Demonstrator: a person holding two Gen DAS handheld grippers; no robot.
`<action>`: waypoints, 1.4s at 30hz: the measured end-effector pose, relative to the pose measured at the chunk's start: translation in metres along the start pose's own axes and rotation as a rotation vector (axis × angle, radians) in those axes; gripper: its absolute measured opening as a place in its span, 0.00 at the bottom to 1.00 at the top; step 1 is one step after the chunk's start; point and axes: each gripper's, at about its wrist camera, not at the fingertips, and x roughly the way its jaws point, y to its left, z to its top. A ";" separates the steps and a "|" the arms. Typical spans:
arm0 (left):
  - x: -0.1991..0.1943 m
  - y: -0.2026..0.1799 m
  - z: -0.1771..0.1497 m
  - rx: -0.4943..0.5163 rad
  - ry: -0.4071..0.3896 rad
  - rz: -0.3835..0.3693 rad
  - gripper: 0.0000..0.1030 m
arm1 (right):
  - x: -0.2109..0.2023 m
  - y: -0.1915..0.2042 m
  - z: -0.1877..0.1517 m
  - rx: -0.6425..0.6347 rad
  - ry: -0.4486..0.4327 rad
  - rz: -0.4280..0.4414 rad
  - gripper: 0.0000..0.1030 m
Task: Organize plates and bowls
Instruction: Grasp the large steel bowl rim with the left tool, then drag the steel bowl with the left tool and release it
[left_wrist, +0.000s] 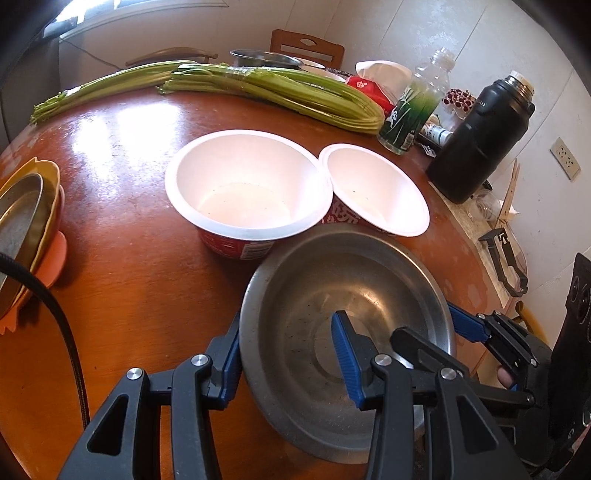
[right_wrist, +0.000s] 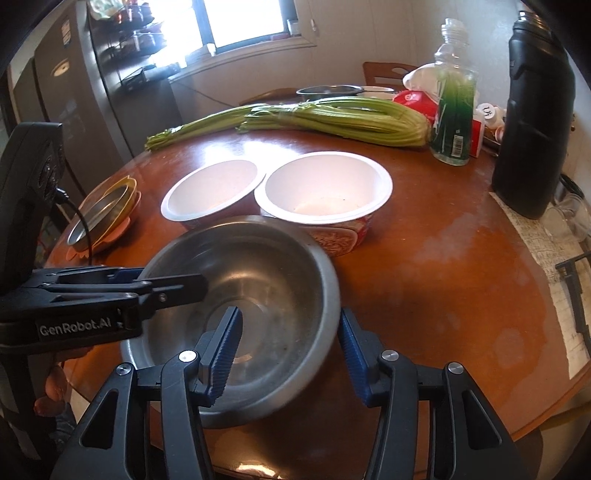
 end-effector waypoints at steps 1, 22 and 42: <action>0.001 -0.001 0.000 0.002 0.000 0.004 0.44 | 0.001 0.001 0.000 -0.002 0.000 -0.002 0.50; -0.031 0.015 -0.023 -0.012 -0.026 0.050 0.44 | -0.018 0.038 -0.005 -0.091 -0.018 0.047 0.50; -0.046 0.075 -0.038 -0.114 -0.042 0.082 0.44 | 0.015 0.086 0.001 -0.153 0.049 0.111 0.51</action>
